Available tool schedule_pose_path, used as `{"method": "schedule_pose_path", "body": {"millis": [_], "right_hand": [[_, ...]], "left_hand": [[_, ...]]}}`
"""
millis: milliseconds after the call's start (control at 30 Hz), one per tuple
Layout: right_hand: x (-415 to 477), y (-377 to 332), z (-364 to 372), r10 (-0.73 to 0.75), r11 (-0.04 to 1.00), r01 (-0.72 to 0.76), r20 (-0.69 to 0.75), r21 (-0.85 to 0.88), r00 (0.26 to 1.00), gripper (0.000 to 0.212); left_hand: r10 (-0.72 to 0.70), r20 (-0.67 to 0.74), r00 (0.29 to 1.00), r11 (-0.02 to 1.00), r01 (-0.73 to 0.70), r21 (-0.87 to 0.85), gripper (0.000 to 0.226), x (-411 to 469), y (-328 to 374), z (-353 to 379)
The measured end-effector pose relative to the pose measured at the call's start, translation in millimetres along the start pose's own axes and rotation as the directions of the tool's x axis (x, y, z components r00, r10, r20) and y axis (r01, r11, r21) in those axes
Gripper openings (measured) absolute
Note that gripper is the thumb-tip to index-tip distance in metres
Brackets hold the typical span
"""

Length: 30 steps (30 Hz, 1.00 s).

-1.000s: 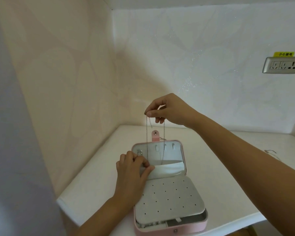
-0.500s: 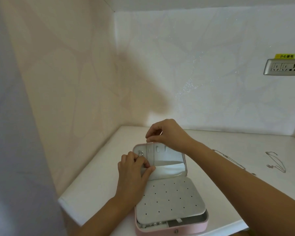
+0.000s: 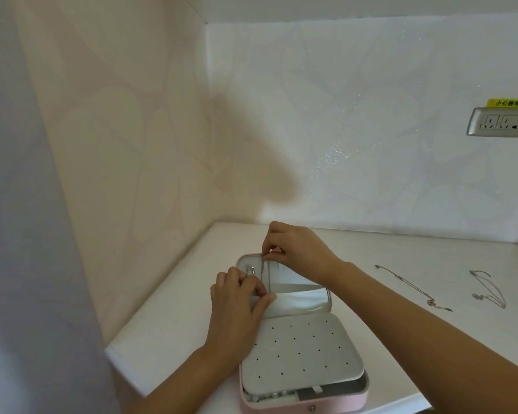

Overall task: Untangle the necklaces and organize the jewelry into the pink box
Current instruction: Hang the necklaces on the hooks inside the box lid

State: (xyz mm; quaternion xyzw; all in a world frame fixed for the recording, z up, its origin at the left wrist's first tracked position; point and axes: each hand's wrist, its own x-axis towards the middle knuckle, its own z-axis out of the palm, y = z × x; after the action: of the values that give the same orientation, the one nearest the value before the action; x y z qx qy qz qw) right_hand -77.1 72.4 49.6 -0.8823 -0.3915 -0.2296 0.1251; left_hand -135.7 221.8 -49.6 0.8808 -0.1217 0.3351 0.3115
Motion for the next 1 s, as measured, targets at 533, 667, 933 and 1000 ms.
{"method": "schedule_pose_path", "body": {"millis": [533, 667, 933, 1000], "right_hand": [[-8.9, 10.3, 6.2, 0.097, 0.97, -0.082, -0.054, 0.228, 0.994, 0.008], [-14.7, 26.0, -6.1, 0.329, 0.88, -0.239, -0.164, 0.41, 0.93, 0.005], [-59.8, 108.2, 5.7, 0.689, 0.704, -0.664, -0.017, 0.253, 0.725, 0.007], [-74.6, 124.5, 14.1, 0.746, 0.647, -0.731, 0.021, 0.216, 0.666, 0.008]], "left_hand": [[0.007, 0.023, 1.0, 1.0, -0.007, 0.002, 0.038, 1.2, 0.3, -0.7], [0.004, 0.035, 0.999, 1.0, -0.004, 0.018, 0.031, 1.3, 1.0, -1.6], [0.114, 0.015, 0.993, 0.981, -0.115, 0.158, 0.018, 3.0, 5.7, -5.4], [0.18, 0.054, 0.982, 0.97, -0.186, 0.154, 0.015, 5.7, 5.9, -4.7]]}}
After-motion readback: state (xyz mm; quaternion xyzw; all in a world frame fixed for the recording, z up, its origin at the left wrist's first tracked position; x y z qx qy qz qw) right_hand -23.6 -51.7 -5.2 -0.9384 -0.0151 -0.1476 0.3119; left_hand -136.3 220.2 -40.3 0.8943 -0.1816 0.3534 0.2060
